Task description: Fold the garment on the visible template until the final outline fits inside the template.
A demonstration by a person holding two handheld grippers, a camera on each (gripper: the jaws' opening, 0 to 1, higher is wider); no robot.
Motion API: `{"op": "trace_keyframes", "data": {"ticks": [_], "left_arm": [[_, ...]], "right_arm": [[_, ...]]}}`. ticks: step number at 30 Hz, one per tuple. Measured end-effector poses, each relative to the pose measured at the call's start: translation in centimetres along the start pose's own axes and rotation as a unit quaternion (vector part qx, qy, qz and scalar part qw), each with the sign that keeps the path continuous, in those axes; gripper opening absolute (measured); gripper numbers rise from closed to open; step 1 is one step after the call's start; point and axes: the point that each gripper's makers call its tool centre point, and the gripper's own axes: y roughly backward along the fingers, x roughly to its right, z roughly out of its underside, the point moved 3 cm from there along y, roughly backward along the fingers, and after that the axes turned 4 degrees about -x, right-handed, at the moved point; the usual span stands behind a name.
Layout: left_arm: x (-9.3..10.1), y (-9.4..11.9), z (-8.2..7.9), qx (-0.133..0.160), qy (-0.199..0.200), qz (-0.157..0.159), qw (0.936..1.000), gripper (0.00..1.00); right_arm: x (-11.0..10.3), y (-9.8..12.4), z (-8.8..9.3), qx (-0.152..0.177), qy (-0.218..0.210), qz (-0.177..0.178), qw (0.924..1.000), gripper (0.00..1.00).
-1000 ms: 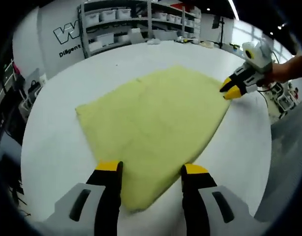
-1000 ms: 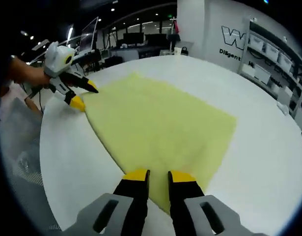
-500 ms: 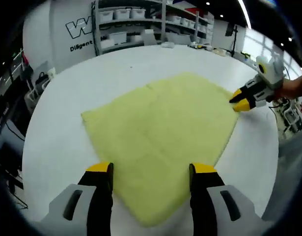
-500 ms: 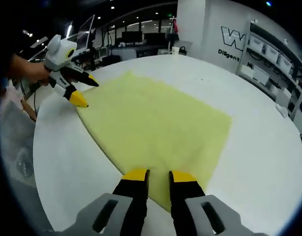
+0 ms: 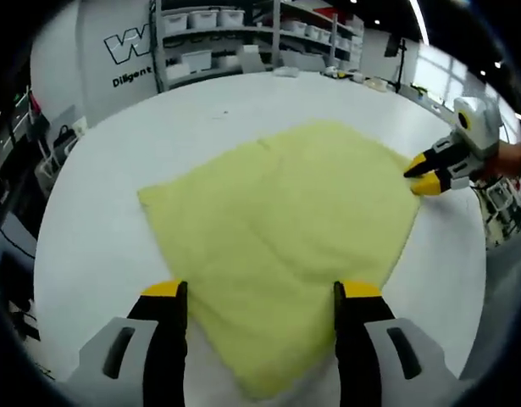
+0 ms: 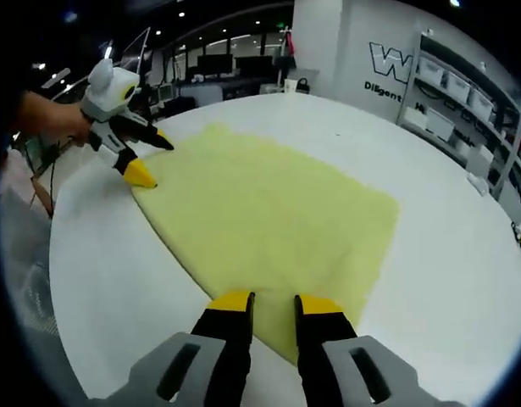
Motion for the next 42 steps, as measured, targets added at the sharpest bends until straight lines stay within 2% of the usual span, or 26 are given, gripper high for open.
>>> {"op": "trace_keyframes", "data": {"ticks": [3, 6, 9, 10, 11, 12, 13, 14, 16, 17, 19, 22, 28, 34, 39, 42], "left_arm": [[-0.9, -0.6, -0.5, -0.002, 0.02, -0.004, 0.9998, 0.75], [-1.3, -1.0, -0.9, 0.009, 0.021, -0.009, 0.9997, 0.77], [-1.3, -0.9, -1.1, 0.008, 0.019, -0.014, 0.9997, 0.78], [-1.2, -0.6, -1.3, 0.012, 0.002, -0.017, 0.9998, 0.78], [-0.9, -0.4, -1.6, 0.018, -0.01, -0.016, 0.9997, 0.78], [-0.5, 0.1, -1.7, 0.021, -0.009, -0.014, 0.9996, 0.78], [-0.2, 0.3, -1.9, 0.024, -0.008, -0.009, 0.9996, 0.79], [0.2, 0.7, -2.0, 0.03, -0.014, -0.005, 0.9994, 0.81], [0.5, 1.4, -2.2, 0.036, -0.035, -0.007, 0.9987, 0.82], [0.7, 1.9, -2.3, 0.04, -0.048, -0.009, 0.998, 0.82], [1.0, 2.8, -2.4, 0.047, -0.057, -0.009, 0.9972, 0.83], [1.6, 3.8, -2.4, 0.061, -0.049, 0.003, 0.997, 0.84], [2.0, 5.9, -2.2, 0.079, -0.069, -0.001, 0.9945, 0.89], [2.0, 7.8, -1.6, 0.096, -0.049, -0.008, 0.9941, 0.9], [1.6, 8.8, -0.4, 0.104, -0.042, -0.016, 0.9936, 0.9], [1.8, 9.2, 0.5, 0.11, -0.023, -0.017, 0.9936, 0.93]], "right_arm": [[0.7, -0.5, -0.6, -0.005, 0.005, 0.002, 1.0, 0.14], [1.3, -0.8, -1.0, -0.007, 0.013, 0.004, 0.9999, 0.15], [1.7, -0.9, -1.3, -0.019, 0.022, 0.007, 0.9995, 0.2], [2.0, -0.8, -1.4, -0.022, 0.023, 0.011, 0.9995, 0.27], [2.3, -0.6, -1.9, -0.002, -0.002, 0.019, 0.9998, 0.39], [2.4, -0.3, -2.5, 0.028, -0.032, 0.019, 0.9989, 0.56], [2.6, -0.1, -2.5, 0.035, -0.049, 0.023, 0.9979, 0.74], [2.6, 0.3, -2.4, 0.035, -0.051, 0.02, 0.9979, 0.79], [2.7, 0.9, -2.4, 0.036, -0.034, 0.02, 0.9985, 0.69], [2.7, 1.3, -2.5, 0.039, -0.024, 0.022, 0.9987, 0.68], [2.8, 2.0, -2.9, 0.051, -0.028, 0.022, 0.9981, 0.73], [2.4, 2.9, -3.3, 0.064, -0.028, 0.014, 0.9975, 0.75], [1.3, 4.4, -4.0, 0.077, -0.022, 0.003, 0.9967, 0.85], [0.7, 5.1, -4.5, 0.092, -0.019, -0.001, 0.9955, 0.91], [-0.2, 5.9, -4.3, 0.098, -0.017, -0.006, 0.995, 0.96], [-0.4, 6.5, -3.9, 0.104, -0.026, -0.004, 0.9942, 0.97]]}}
